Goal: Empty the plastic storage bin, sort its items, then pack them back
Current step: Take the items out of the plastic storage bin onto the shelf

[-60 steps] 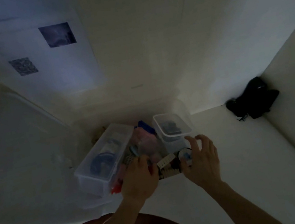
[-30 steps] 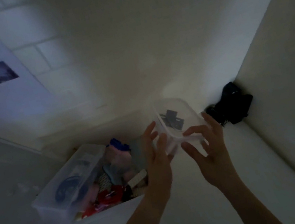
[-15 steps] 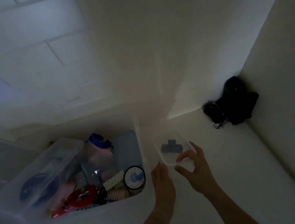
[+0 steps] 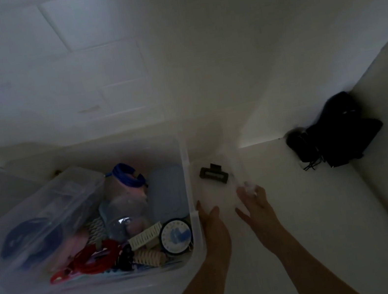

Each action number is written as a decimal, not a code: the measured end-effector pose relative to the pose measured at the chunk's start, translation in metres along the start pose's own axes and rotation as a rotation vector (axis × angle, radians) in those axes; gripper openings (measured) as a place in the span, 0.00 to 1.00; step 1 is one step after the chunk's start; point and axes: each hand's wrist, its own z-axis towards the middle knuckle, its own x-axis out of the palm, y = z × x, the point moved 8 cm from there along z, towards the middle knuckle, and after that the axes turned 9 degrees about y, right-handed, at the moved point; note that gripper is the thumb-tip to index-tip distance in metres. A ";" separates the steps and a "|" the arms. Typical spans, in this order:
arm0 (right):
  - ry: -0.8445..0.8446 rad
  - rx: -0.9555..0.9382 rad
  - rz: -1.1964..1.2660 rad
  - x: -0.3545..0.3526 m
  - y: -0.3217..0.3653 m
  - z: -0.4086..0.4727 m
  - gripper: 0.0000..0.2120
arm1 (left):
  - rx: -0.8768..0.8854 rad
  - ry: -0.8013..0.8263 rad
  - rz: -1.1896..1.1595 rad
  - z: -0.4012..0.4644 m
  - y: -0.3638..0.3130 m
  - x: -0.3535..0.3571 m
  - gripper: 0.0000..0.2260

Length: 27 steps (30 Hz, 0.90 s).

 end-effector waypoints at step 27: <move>-0.430 0.173 0.001 0.045 0.053 -0.114 0.20 | -0.010 0.568 0.430 -0.145 -0.115 -0.045 0.09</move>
